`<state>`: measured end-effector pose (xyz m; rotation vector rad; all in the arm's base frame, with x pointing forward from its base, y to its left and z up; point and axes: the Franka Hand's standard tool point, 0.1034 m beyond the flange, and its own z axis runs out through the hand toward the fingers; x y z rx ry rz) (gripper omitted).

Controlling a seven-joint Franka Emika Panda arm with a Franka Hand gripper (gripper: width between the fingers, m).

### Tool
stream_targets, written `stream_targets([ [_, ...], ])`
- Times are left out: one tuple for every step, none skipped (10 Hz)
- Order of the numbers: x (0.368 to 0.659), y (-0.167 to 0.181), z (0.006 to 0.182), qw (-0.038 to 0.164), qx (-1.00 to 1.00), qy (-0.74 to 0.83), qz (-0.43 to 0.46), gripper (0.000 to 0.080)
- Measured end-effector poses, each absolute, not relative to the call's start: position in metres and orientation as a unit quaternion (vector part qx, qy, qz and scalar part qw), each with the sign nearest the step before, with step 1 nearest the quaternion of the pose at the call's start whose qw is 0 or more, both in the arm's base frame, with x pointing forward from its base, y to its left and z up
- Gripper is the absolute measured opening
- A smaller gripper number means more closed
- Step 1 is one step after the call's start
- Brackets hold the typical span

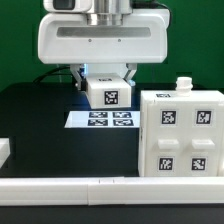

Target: Assemble cabinet

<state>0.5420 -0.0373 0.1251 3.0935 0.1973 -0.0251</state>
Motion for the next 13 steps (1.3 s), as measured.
stream_targets([
  [0.549, -0.034, 0.141, 0.014, 0.998, 0.061, -0.023, 0.0561],
  [0.56, -0.026, 0.165, 0.008, 0.998, 0.052, -0.025, 0.0561],
  [0.566, -0.012, 0.18, 0.005, 0.999, 0.046, -0.015, 0.0561],
  [0.568, 0.005, 0.186, 0.003, 1.0, 0.028, -0.011, 0.0561],
  [0.572, 0.025, 0.191, 0.002, 1.0, 0.021, -0.007, 0.0561],
  [0.573, 0.042, 0.191, 0.003, 1.0, 0.024, 0.0, 0.0561],
  [0.572, 0.042, 0.185, 0.004, 1.0, 0.025, 0.0, 0.0561],
  [0.572, 0.039, 0.186, 0.004, 1.0, 0.023, 0.0, 0.0561],
  [0.572, 0.039, 0.185, 0.004, 1.0, 0.023, -0.001, 0.0561],
  [0.572, 0.04, 0.184, 0.006, 1.0, 0.024, -0.002, 0.0561],
  [0.573, 0.046, 0.183, 0.014, 1.0, 0.028, -0.002, 0.0561],
  [0.573, 0.054, 0.181, 0.014, 0.999, 0.028, -0.003, 0.0561],
  [0.572, 0.06, 0.178, 0.014, 1.0, 0.025, -0.005, 0.0561],
])
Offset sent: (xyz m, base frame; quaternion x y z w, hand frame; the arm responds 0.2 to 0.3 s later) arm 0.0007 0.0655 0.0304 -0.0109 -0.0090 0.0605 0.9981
